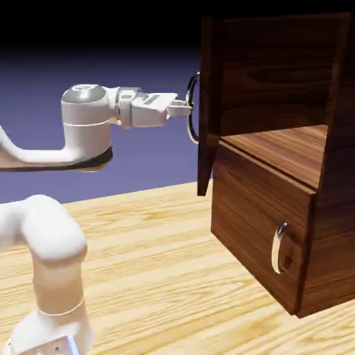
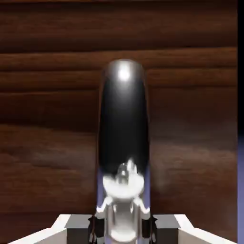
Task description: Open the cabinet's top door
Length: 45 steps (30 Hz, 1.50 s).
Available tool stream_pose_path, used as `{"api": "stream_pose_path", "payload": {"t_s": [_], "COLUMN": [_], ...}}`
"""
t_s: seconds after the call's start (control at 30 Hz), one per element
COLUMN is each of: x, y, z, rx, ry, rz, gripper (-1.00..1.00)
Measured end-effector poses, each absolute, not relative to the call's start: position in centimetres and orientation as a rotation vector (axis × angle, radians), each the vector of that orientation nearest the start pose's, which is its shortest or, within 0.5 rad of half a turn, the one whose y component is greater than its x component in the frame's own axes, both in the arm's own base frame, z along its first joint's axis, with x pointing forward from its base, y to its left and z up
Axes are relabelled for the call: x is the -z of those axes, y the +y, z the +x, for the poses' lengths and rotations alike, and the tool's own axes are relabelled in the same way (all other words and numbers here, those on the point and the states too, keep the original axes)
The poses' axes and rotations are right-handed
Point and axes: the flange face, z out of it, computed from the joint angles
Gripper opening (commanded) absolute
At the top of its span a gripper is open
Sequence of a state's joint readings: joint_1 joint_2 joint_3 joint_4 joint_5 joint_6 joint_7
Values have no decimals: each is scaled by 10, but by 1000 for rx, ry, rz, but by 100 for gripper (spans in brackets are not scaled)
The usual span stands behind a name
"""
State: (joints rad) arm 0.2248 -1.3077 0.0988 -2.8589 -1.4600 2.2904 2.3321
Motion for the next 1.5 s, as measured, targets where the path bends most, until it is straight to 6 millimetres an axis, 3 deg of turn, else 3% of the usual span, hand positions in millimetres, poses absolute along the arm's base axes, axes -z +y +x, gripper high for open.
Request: {"api": "stream_pose_path", "payload": {"t_s": [0.33,0.67,0.93,1.0,1.3,1.5], "x": [-586,-584,-583,-584,-585,-586], "y": [132,223,218,226,318,371], "z": [184,151,153,152,139,141], "rx": [2221,2315,2299,2318,2407,2444], "ry": [1571,1828,1823,1833,2073,2213], "rz": [-1571,-1474,-1491,-1469,-1332,-1246], "gripper": [-100,-100,-100,-100,-100,-100]}}
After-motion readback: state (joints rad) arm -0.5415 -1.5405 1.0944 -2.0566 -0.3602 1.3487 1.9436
